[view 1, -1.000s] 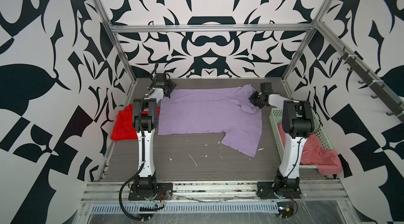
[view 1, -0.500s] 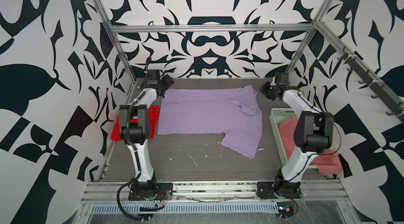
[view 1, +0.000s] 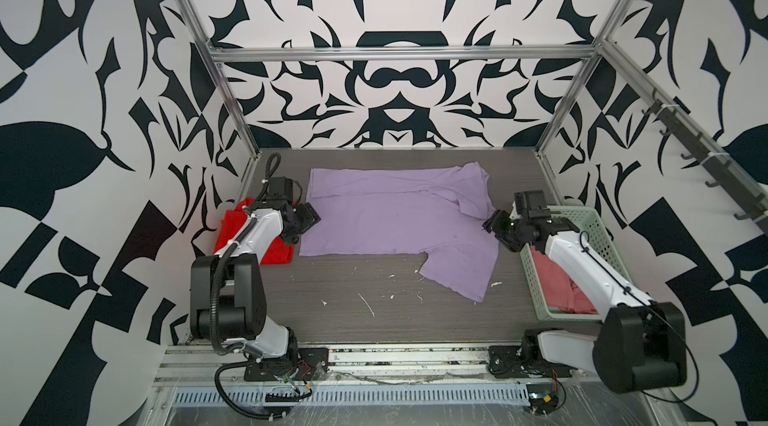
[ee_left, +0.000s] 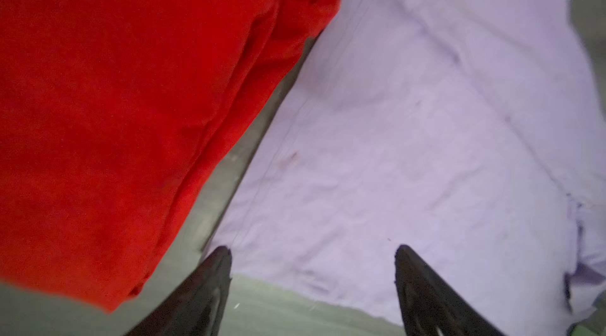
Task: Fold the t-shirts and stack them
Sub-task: 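Move both grippers to the near corners of the lavender t-shirt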
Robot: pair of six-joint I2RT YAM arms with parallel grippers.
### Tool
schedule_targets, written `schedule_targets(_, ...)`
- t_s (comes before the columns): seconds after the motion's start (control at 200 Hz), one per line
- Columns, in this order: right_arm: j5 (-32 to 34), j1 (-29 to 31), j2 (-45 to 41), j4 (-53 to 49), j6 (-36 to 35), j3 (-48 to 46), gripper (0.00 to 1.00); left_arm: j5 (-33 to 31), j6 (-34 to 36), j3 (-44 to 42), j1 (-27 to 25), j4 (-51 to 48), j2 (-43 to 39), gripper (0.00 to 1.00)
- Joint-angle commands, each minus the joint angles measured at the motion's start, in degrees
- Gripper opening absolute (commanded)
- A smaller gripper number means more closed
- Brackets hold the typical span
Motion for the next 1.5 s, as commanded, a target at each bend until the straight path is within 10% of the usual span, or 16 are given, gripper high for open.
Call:
schedule_targets(0.0,4.6,3.9,-4.1,-3.2,5.6,-2.5,0.64,0.1,1.7,-4.3,1.6,-3.8,-3.8,0.79)
schedule_targets(0.485,7.5,8.2,-17.7,-8.7,15.2,-16.4,0.81,2.7,-1.9,-10.7,4.0,4.8,1.8,0.64)
schedule_targets(0.78,6.5,8.2,-20.1,-9.2,17.7,-18.8,0.74,1.7,-3.8,-10.8,4.0,9.4,6.2,0.52)
schedule_targets(1.145,6.0,11.1,-19.5,-12.0,22.8,-20.1,0.65,3.6,-4.0,-11.8,4.0,9.9,4.4,0.0)
schedule_targets(1.495,8.4,19.8,-13.6,-10.3,29.4,-20.4,0.56,3.6,-4.2,-12.1,4.0,9.8,2.8,0.0)
